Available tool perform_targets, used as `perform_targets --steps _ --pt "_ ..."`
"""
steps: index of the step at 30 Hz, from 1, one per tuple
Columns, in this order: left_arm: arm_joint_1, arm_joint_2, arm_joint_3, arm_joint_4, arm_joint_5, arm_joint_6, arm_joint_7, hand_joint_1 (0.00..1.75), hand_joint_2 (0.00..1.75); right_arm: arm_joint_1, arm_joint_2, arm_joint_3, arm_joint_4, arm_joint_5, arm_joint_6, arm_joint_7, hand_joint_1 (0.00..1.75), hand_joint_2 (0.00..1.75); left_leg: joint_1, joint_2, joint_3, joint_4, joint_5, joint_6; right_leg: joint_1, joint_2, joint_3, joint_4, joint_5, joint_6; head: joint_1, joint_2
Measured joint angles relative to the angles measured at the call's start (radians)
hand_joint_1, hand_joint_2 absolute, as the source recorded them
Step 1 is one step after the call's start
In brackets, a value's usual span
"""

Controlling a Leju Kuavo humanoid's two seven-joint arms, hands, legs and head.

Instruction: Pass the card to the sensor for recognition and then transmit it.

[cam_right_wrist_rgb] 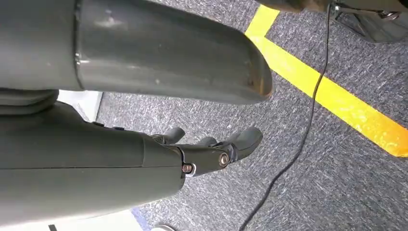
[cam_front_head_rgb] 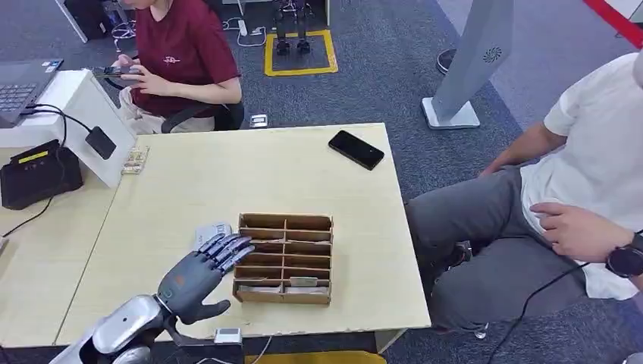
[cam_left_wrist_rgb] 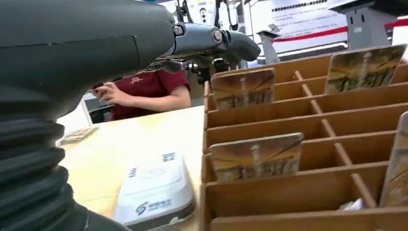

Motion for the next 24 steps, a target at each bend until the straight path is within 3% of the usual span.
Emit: perform_targets --steps 9,24 --pt "0.015 0.068 0.006 -0.001 0.029 -0.016 -0.01 0.0 1.75 0.0 0.0 0.0 0.0 0.0 0.0 -0.002 0.0 0.0 0.0 0.0 0.0 0.0 0.0 0.0 0.0 0.0 0.0 0.0 0.0 0.0 0.0 0.0" --pt "0.025 0.092 0.024 -0.037 0.081 -0.02 -0.047 0.0 1.75 0.0 0.0 0.0 0.0 0.0 0.0 -0.002 0.0 0.0 0.0 0.0 0.0 0.0 0.0 0.0 0.0 0.0 0.0 0.0 0.0 0.0 0.0 0.0"
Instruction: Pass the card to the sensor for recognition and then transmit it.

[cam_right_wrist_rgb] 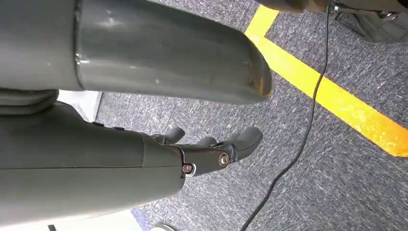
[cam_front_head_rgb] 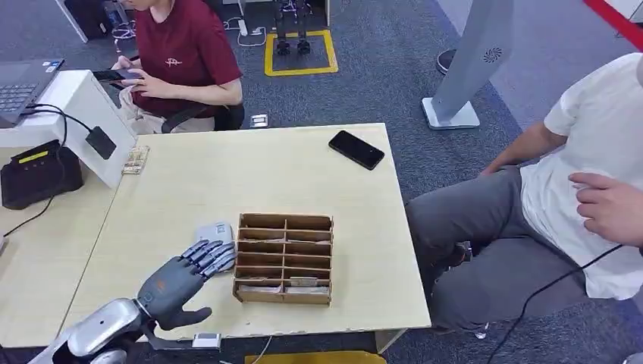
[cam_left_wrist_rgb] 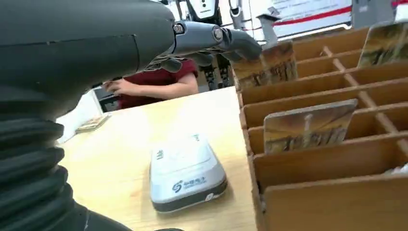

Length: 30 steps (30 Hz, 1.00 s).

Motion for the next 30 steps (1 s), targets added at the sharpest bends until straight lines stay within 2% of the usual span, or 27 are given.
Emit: perform_targets --steps 9,15,20,26,30 --pt "-0.007 -0.002 0.04 -0.134 0.123 -0.032 -0.028 0.0 1.75 0.0 0.0 0.0 0.0 0.0 -0.005 0.0 0.0 0.0 0.0 0.0 0.0 0.0 0.0 0.0 0.0 0.0 0.0 0.0 0.0 0.0 0.0 0.0" --pt "0.0 0.015 0.078 -0.175 0.119 -0.041 -0.027 0.0 1.75 0.001 0.0 0.0 0.0 0.0 -0.004 0.0 0.0 0.0 0.0 0.0 0.0 0.0 0.0 0.0 0.0 0.0 0.0 0.0 0.0 0.0 0.0 0.0" --pt "0.033 0.07 0.092 -0.181 0.101 -0.05 -0.027 0.0 1.75 0.002 0.0 0.0 0.0 0.0 -0.004 0.0 0.0 0.0 0.001 0.0 0.0 0.0 0.0 0.0 0.001 0.0 0.0 0.0 0.0 0.0 0.0 0.0" --pt "0.079 0.123 0.119 -0.192 0.132 -0.07 -0.037 0.0 1.75 0.003 0.0 0.0 0.0 0.0 -0.004 0.002 0.0 0.0 0.001 0.0 0.0 -0.001 0.0 0.0 0.001 0.001 0.0 0.0 0.0 0.0 0.0 0.0" --pt "0.121 0.175 0.152 -0.214 0.174 -0.091 -0.049 0.0 1.75 0.003 0.0 0.0 0.0 0.0 -0.004 0.0 0.0 0.0 0.001 0.0 0.0 0.0 0.0 0.0 0.001 0.0 0.0 0.0 0.0 0.0 0.0 0.0"
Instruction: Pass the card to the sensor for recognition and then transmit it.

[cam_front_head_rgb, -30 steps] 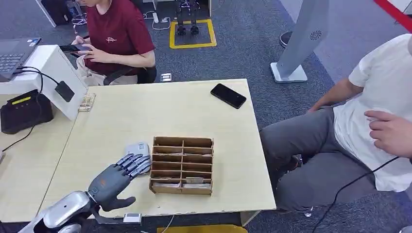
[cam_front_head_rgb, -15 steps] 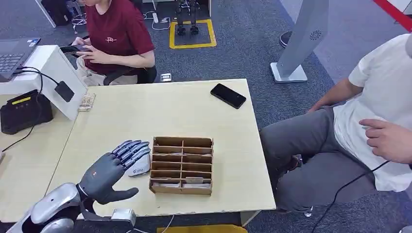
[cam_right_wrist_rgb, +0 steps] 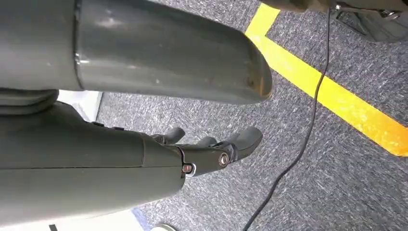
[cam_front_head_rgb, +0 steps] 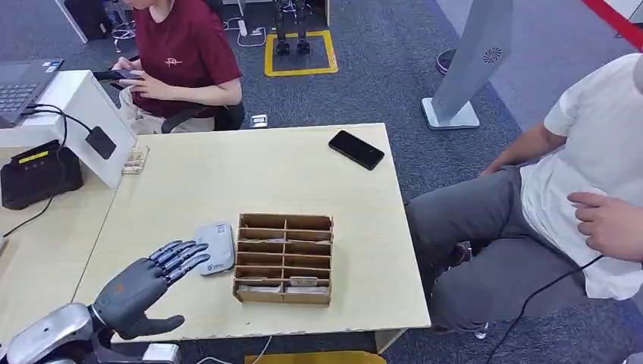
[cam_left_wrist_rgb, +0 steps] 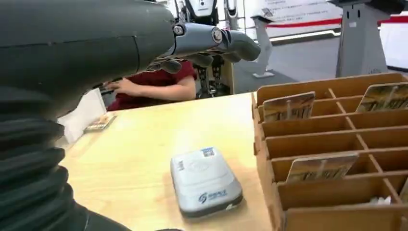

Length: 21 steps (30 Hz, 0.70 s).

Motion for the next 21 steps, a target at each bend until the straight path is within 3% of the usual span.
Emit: perform_targets --steps 7,10,16,21 --pt "0.064 0.082 0.059 -0.06 0.106 -0.068 -0.034 0.0 1.75 0.0 0.0 0.001 0.0 0.0 0.002 -0.002 0.0 0.0 0.0 0.0 0.0 0.0 0.0 0.0 0.0 0.0 0.0 0.0 0.0 0.0 0.0 0.0" --pt "0.076 0.089 0.068 -0.079 0.108 -0.091 -0.048 0.0 1.75 -0.002 0.0 0.002 0.0 0.0 0.005 -0.002 0.0 0.0 0.0 -0.001 0.0 0.0 0.0 0.0 0.0 -0.001 0.0 0.0 0.0 0.0 0.0 0.0" --pt "0.07 0.055 0.052 -0.08 0.019 -0.078 -0.024 0.0 1.75 -0.003 0.0 0.002 0.0 0.0 0.002 -0.003 0.0 0.0 0.0 -0.001 0.0 0.0 0.0 0.0 0.0 0.0 0.0 0.0 0.0 0.0 0.0 0.0" --pt "0.049 -0.021 0.003 -0.036 -0.058 -0.018 0.021 0.0 1.75 -0.004 0.0 0.002 0.0 0.0 -0.001 -0.002 0.0 0.0 0.0 -0.001 0.0 0.0 0.0 0.0 0.0 -0.001 0.0 -0.001 0.0 0.0 0.0 0.0"
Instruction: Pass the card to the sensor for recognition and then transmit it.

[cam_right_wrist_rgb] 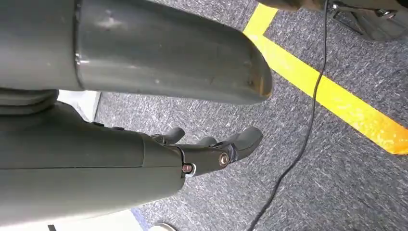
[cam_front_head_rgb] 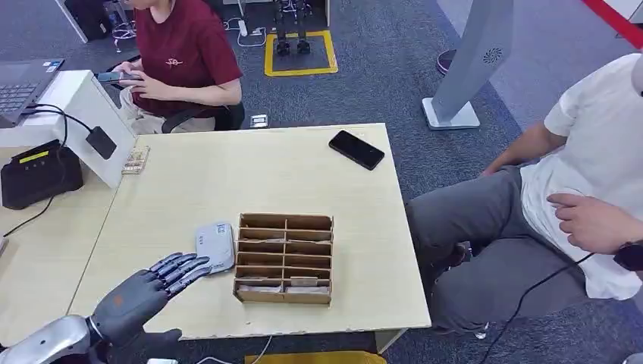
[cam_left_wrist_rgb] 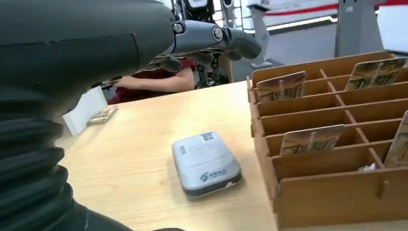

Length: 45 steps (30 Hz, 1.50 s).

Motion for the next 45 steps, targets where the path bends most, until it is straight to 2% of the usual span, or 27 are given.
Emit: perform_targets --steps 2,6,20,22,27,32,37,45 --pt "-0.005 -0.038 -0.022 0.024 -0.022 0.02 0.015 0.0 1.75 0.0 0.001 0.0 0.0 0.0 0.0 0.002 0.0 0.0 0.0 0.0 0.0 0.0 0.0 0.0 0.0 0.0 0.0 0.0 0.0 0.0 0.0 0.0" --pt "-0.014 -0.083 -0.056 0.064 -0.047 0.034 0.037 0.0 1.75 0.0 0.002 0.0 0.0 0.0 0.0 0.002 0.0 0.0 0.0 0.0 0.0 0.0 0.0 0.0 0.0 0.0 0.0 0.0 0.0 0.0 0.0 0.0" --pt "-0.023 -0.133 -0.08 0.113 -0.06 0.05 0.048 0.0 1.75 0.0 0.002 0.0 0.0 0.0 0.0 0.002 0.0 0.0 0.0 0.0 0.0 0.0 0.0 0.0 0.0 0.0 0.0 0.0 0.0 0.0 0.0 0.0" --pt "-0.028 -0.154 -0.08 0.124 -0.078 0.064 0.061 0.0 1.75 0.0 0.002 0.0 0.0 0.0 0.0 0.002 0.0 0.0 0.0 0.0 0.0 0.0 0.0 0.0 0.0 0.0 0.0 0.0 0.0 0.0 0.0 0.0" --pt "-0.051 -0.245 -0.082 0.169 -0.156 0.106 0.119 0.0 1.75 0.0 0.005 0.0 0.0 0.0 -0.005 -0.001 0.0 0.0 0.0 0.0 0.0 0.0 0.0 0.0 0.0 0.0 0.0 0.0 0.0 0.0 0.0 0.0" --pt "-0.061 -0.298 -0.082 0.202 -0.199 0.12 0.144 0.0 1.75 0.0 0.008 0.0 0.0 0.0 -0.005 0.002 0.0 0.0 0.0 0.0 0.0 0.0 0.0 0.0 0.0 0.0 0.0 0.0 0.0 0.0 0.0 0.0" --pt "-0.06 -0.321 -0.082 0.232 -0.209 0.12 0.151 0.0 1.75 0.002 0.008 0.0 0.0 0.0 -0.005 0.002 0.0 0.0 0.0 0.0 0.0 0.0 0.0 0.0 0.0 0.0 0.0 0.0 0.0 0.0 0.0 0.0" --pt "-0.06 -0.326 -0.082 0.245 -0.213 0.12 0.15 0.0 1.75 0.002 0.008 0.0 0.0 0.0 -0.005 0.002 0.0 0.0 0.0 0.0 0.0 0.0 0.0 0.0 0.0 0.0 0.0 0.0 0.0 0.0 0.0 0.0"
